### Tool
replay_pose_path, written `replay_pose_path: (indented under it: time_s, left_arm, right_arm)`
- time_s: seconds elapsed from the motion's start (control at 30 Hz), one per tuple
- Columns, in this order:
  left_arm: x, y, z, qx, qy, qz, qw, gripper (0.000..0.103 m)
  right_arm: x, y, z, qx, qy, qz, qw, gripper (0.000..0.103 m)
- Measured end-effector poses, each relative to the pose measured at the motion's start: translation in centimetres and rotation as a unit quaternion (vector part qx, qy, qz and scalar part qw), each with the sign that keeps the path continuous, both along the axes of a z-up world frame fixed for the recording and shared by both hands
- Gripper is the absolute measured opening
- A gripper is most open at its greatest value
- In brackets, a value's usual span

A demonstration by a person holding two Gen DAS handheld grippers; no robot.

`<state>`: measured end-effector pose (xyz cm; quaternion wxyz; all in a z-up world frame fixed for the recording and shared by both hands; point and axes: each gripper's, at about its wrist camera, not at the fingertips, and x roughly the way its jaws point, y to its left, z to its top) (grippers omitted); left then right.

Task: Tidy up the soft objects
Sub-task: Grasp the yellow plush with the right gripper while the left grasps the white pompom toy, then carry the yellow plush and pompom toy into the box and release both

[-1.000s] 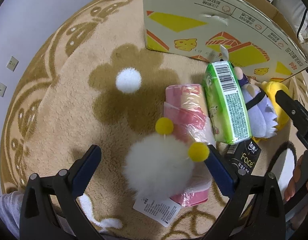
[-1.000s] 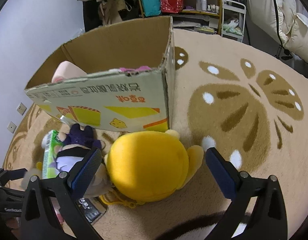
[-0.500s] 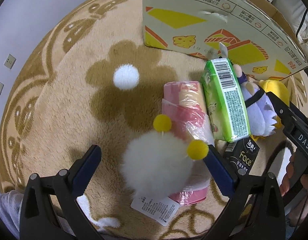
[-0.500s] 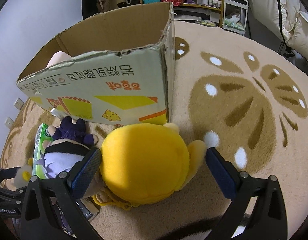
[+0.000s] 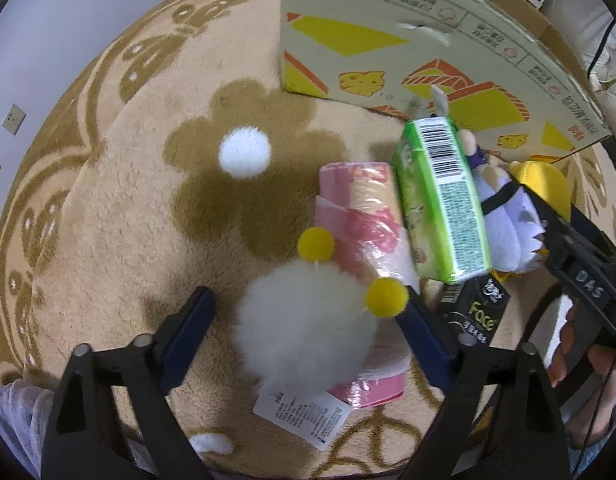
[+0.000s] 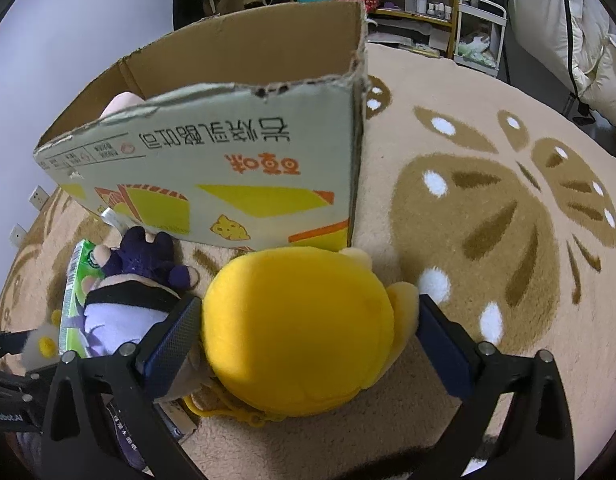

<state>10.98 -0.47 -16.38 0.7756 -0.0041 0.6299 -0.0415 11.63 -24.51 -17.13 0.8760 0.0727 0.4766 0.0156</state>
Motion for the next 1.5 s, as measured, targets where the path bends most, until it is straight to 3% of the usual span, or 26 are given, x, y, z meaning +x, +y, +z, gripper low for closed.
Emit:
replay_pose_path:
  time_s: [0.17,0.33,0.43,0.77,0.93,1.1,1.27,1.5]
  left_arm:
    - [-0.2,-0.8,0.9,-0.009,-0.024,-0.016,0.9995,0.038]
    - [-0.3,-1.0,1.6,-0.016,-0.037,-0.025,0.9989,0.017]
    - [-0.2,-0.6,2.0,-0.016,-0.040,-0.017,0.9989,0.010]
    - [-0.3,-0.5,2.4,-0.006,-0.052,-0.030,0.9982,0.006]
    - [-0.3,0.1,3.5,-0.014,-0.069,-0.011,0.9974,0.006]
    - [-0.2,1.3,5.2,-0.009,-0.111,0.021,0.9936,0.006]
    - [-0.6,1.2,7.2,-0.007,-0.160,0.016,0.9869,0.006]
    - [-0.4,0.7,10.4,-0.026,-0.239,0.010,0.9707,0.006]
  right_arm:
    - [0.1,-0.2,0.1,0.009,0.001,0.004,1.000,0.098]
    - [0.0,-0.5,0.3,0.014,0.000,0.002,1.000,0.093]
    - [-0.2,-0.6,0.4,0.015,-0.002,0.001,1.000,0.089]
    - [-0.7,-0.6,1.0,0.028,-0.008,-0.011,1.000,0.087]
    - [-1.1,-1.0,2.0,0.039,-0.027,-0.019,0.999,0.087]
    - [-1.8,-1.5,3.2,0.063,-0.047,-0.030,0.996,0.087]
    - [-3.2,-1.6,5.1,0.086,-0.081,-0.036,0.992,0.087]
    - [-4.4,-2.4,8.2,0.114,-0.129,-0.038,0.984,0.087]
